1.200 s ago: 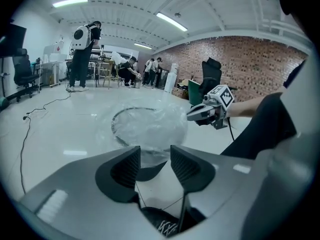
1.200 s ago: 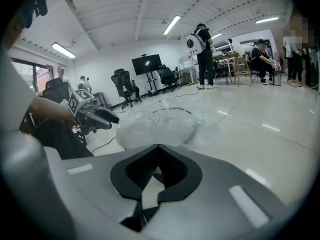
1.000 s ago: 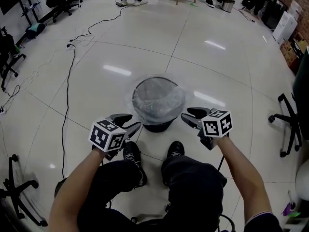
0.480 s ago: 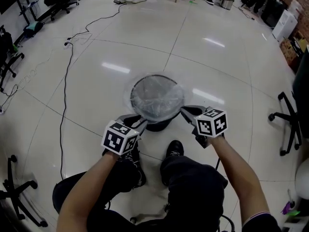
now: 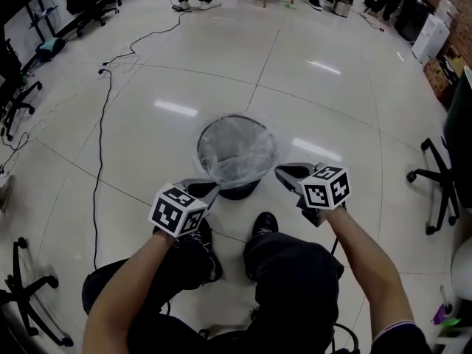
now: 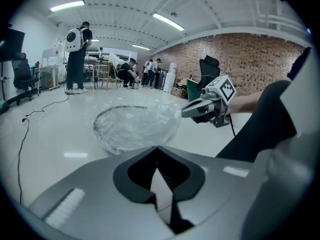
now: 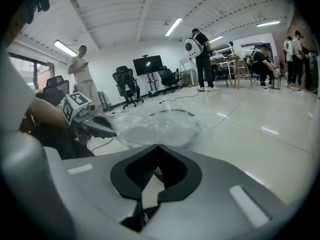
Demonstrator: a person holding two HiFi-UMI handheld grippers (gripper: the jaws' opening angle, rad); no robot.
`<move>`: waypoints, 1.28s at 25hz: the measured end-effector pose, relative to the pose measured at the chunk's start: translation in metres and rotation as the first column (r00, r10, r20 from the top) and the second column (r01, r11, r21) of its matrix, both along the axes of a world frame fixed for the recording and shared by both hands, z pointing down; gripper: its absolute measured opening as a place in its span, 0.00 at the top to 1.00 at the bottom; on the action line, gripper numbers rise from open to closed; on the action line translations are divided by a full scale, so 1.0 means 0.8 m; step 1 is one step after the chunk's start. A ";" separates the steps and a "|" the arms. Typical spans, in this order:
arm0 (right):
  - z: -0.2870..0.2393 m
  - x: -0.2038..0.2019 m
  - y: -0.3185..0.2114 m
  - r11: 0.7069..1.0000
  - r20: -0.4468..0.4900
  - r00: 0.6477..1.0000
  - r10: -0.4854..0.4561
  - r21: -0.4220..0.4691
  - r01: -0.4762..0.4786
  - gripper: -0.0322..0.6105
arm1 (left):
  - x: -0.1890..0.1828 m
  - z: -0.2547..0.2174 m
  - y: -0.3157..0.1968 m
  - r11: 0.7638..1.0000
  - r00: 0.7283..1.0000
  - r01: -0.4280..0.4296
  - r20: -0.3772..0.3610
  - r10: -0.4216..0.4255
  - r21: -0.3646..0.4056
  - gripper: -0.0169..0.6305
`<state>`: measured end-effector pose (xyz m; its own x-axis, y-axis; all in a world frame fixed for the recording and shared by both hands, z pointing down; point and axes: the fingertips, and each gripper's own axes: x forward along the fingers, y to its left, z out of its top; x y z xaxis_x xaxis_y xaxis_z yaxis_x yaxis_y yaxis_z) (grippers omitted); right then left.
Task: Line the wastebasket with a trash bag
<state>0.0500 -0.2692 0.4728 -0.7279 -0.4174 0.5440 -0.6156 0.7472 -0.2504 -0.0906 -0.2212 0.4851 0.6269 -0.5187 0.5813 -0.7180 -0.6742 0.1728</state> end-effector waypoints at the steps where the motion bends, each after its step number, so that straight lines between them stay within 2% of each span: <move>1: 0.000 0.001 0.005 1.000 -0.004 1.000 -0.006 -0.003 0.006 0.95 | 0.001 0.001 0.005 1.000 1.000 -0.008 0.000 0.008 -0.010 0.95; 6: 0.022 0.005 0.025 0.999 -0.044 0.999 -0.029 -0.039 0.028 0.95 | 0.004 0.017 0.021 0.998 0.999 -0.024 0.032 0.025 -0.050 0.95; 14: 0.074 0.002 0.021 0.994 -0.071 0.997 -0.024 -0.104 0.016 0.95 | 0.000 0.067 0.013 0.994 0.998 0.003 0.070 0.004 -0.107 0.95; 26: 0.125 -0.003 -0.002 0.989 -0.076 0.997 -0.001 -0.149 -0.010 0.95 | -0.004 0.114 -0.007 0.988 0.998 0.036 0.059 -0.027 -0.151 0.95; 28: 0.127 -0.002 -0.004 0.989 -0.079 0.997 0.006 -0.149 -0.018 0.95 | -0.005 0.115 -0.004 0.986 0.998 0.029 0.061 -0.019 -0.162 0.92; 30: 0.127 0.000 -0.005 0.989 -0.086 0.996 0.012 -0.149 -0.024 0.92 | -0.008 0.114 0.001 0.985 0.998 0.020 0.066 -0.009 -0.169 0.90; 32: 0.126 0.005 -0.004 0.988 -0.093 0.996 0.016 -0.153 -0.030 0.85 | -0.016 0.111 0.007 0.985 0.998 0.027 0.068 -0.015 -0.171 0.87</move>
